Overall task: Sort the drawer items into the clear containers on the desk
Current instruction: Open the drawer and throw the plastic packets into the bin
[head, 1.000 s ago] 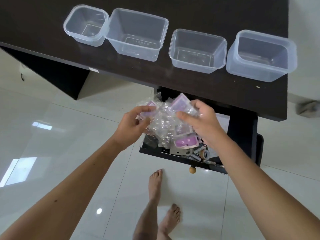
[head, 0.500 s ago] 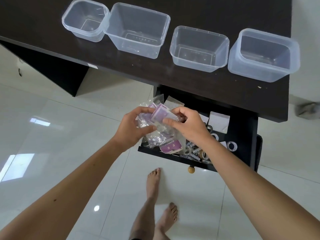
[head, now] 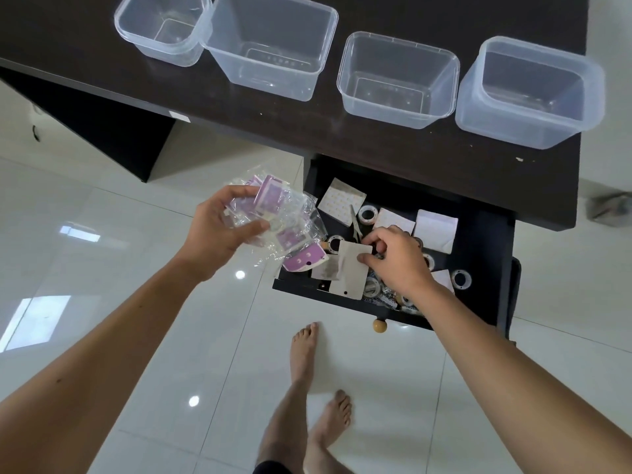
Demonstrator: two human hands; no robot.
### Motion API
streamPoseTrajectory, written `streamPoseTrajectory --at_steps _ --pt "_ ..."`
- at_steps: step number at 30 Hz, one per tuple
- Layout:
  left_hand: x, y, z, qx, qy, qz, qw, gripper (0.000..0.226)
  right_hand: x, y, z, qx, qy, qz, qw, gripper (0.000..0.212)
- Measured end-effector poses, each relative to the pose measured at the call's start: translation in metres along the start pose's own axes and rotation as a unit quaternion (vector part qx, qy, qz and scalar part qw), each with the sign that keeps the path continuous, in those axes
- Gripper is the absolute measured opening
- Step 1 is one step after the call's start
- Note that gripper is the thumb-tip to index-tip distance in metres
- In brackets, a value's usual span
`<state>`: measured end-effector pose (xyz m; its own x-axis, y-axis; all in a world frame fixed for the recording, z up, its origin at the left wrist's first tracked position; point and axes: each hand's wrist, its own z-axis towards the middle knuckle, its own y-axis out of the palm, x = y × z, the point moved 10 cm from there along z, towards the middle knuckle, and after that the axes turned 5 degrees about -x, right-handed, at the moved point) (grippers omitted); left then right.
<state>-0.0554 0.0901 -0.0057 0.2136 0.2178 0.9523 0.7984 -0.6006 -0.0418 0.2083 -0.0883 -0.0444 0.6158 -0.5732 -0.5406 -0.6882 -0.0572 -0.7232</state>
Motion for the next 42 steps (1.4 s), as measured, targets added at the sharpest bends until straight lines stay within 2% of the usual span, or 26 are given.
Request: streamPoseTrajectory --at_steps 3,8,15,20,25,29,32,35,38,40,42 --pt "0.002 0.007 0.0 -0.006 0.001 0.009 1.0 0.054 0.003 -0.012 -0.003 0.015 0.012 0.075 0.997 0.012" --pt "0.008 0.022 0.001 -0.017 0.002 0.026 1.0 0.053 -0.002 -0.049 -0.015 -0.022 0.007 0.13 0.991 0.01" --pt "0.029 0.082 -0.005 -0.049 0.013 0.086 0.995 0.045 0.013 -0.118 -0.053 0.06 0.005 0.193 0.979 0.006" --pt "0.053 0.158 -0.015 -0.097 0.042 0.142 0.984 0.044 0.037 -0.141 -0.088 0.074 0.004 0.271 0.96 0.006" --pt "0.07 0.254 -0.027 -0.169 0.045 0.13 0.976 0.043 0.077 -0.149 -0.118 0.086 0.034 0.282 0.955 0.014" --pt "0.064 0.318 -0.038 -0.225 0.024 0.085 0.97 0.051 0.118 -0.167 -0.148 0.153 0.054 0.269 0.949 0.015" --pt "0.057 0.357 -0.047 -0.237 0.02 0.087 0.968 0.051 0.149 -0.177 -0.171 0.204 0.056 0.235 0.949 0.018" --pt "0.056 0.393 -0.059 -0.248 0.047 0.09 0.963 0.049 0.186 -0.178 -0.19 0.203 0.066 0.26 0.942 0.04" --pt "0.054 0.43 -0.069 -0.278 0.063 0.07 0.956 0.065 0.226 -0.161 -0.202 0.121 0.096 0.387 0.909 0.067" --pt "0.046 0.459 -0.075 -0.313 0.036 0.028 0.949 0.085 0.248 -0.155 -0.209 0.099 0.104 0.446 0.883 0.061" --pt "0.033 0.486 -0.073 -0.322 0.006 0.043 0.946 0.092 0.268 -0.156 -0.216 0.115 0.106 0.482 0.862 0.05"
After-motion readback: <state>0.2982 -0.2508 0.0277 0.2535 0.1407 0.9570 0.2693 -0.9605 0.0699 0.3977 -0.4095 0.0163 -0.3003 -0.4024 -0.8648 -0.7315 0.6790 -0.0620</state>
